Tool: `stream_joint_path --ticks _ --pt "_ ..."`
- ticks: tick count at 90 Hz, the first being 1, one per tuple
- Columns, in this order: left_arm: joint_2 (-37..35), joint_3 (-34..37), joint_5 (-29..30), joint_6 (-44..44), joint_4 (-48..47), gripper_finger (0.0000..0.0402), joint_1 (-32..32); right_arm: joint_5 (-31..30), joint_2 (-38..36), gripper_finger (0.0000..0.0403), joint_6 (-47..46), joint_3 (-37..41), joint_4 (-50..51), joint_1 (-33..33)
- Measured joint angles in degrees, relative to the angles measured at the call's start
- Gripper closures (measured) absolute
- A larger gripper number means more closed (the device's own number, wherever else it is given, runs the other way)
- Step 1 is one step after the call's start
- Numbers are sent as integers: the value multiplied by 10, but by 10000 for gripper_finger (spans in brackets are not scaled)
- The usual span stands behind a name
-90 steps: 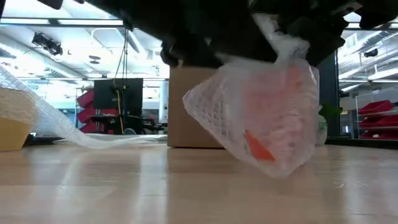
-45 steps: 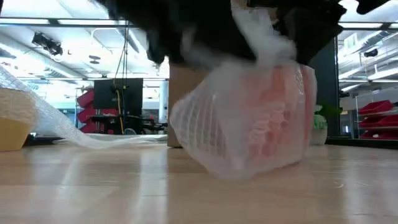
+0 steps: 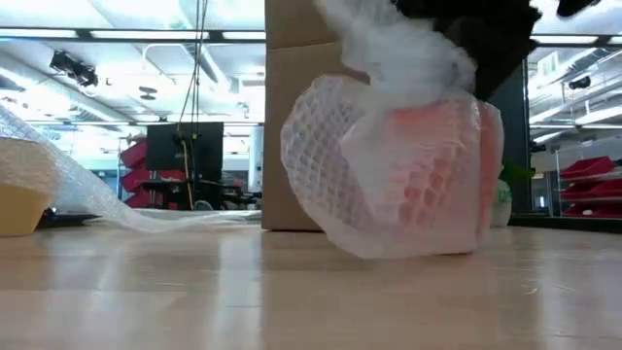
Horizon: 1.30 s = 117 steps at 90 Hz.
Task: Wrap mug
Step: Wrap the orange mug with transparent bubble wrap, then put the wrapped orange mug into the cardboard box
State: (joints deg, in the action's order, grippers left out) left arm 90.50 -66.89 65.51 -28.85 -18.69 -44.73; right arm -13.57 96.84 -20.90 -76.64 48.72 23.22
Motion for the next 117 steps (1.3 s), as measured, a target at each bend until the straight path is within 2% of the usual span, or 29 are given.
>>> stream_joint_path --ticks 8,21,43,58,88,105,117 --pt "-1 0 41 -34 -44 113 -16 -3 -1 329 0 -36 43 0" --pt "0 0 48 -98 -96 113 -27 -6 -1 329 1 -81 85 0" --pt "2 24 51 -142 -91 113 -24 -8 -2 329 48 -116 93 28" --pt "2 43 51 -166 -77 113 -24 -17 -2 329 85 -118 82 61" --pt "2 46 51 -179 -76 113 -24 -44 -2 329 44 -96 34 94" --pt "2 46 51 -180 -73 113 -24 9 -1 329 17 -57 32 83" --pt "2 46 51 -180 -72 113 -24 14 -1 329 -32 -54 31 77"
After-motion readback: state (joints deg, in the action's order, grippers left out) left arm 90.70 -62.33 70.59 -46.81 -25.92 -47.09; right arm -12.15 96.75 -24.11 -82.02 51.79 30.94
